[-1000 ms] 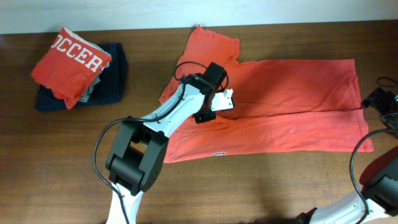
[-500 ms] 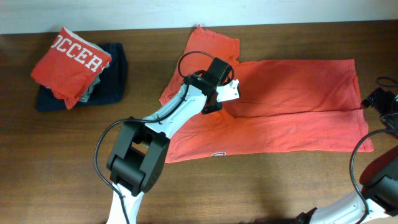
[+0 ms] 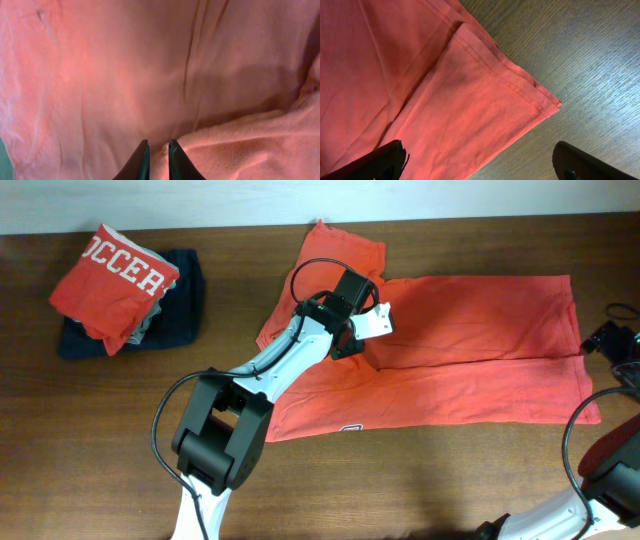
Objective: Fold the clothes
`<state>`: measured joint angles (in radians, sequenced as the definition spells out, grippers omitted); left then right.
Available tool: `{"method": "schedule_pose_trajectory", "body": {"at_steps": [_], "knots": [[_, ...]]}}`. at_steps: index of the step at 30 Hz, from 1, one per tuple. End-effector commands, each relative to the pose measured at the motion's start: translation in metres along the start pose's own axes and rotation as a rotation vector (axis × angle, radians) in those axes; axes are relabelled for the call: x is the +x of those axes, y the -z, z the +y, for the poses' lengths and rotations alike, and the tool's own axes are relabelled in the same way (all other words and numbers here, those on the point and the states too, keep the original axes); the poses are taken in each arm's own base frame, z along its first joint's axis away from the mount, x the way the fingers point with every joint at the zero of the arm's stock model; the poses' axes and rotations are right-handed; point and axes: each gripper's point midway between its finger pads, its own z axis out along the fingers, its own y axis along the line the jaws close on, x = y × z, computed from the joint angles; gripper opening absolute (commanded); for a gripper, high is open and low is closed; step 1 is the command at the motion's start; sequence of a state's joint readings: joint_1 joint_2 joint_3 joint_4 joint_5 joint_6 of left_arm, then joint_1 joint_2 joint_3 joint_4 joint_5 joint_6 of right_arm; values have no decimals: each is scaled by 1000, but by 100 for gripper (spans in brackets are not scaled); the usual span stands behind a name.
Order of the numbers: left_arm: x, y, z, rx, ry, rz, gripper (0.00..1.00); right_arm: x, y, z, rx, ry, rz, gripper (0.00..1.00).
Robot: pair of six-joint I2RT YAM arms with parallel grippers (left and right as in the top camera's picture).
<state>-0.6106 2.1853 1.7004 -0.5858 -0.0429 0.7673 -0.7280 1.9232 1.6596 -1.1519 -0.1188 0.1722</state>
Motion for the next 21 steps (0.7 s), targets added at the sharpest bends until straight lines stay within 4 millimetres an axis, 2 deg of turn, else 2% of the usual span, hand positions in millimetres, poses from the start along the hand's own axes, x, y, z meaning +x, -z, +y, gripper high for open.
{"method": "schedule_pose_trajectory", "body": {"at_steps": [1,9,12,17,18,21], "knots": [[-12,0,1,5,-16,-40,15,-4,5,0,-7,4,-17,99],[-10,-5,-1,11,-16,-33,14,-4,5,0,-7,4,-17,99],[-10,-5,1,5,26,-34,18,-4,5,0,-7,4,-17,99],[-6,2,26,-47,391,-36,25,-4,5,0,-7,4,-17,99],[1,6,37,-55,535,-32,25,-4,5,0,-7,4,-17,99],[22,13,55,-63,773,-2,25,-4,5,0,-7,4,-17,99]]}}
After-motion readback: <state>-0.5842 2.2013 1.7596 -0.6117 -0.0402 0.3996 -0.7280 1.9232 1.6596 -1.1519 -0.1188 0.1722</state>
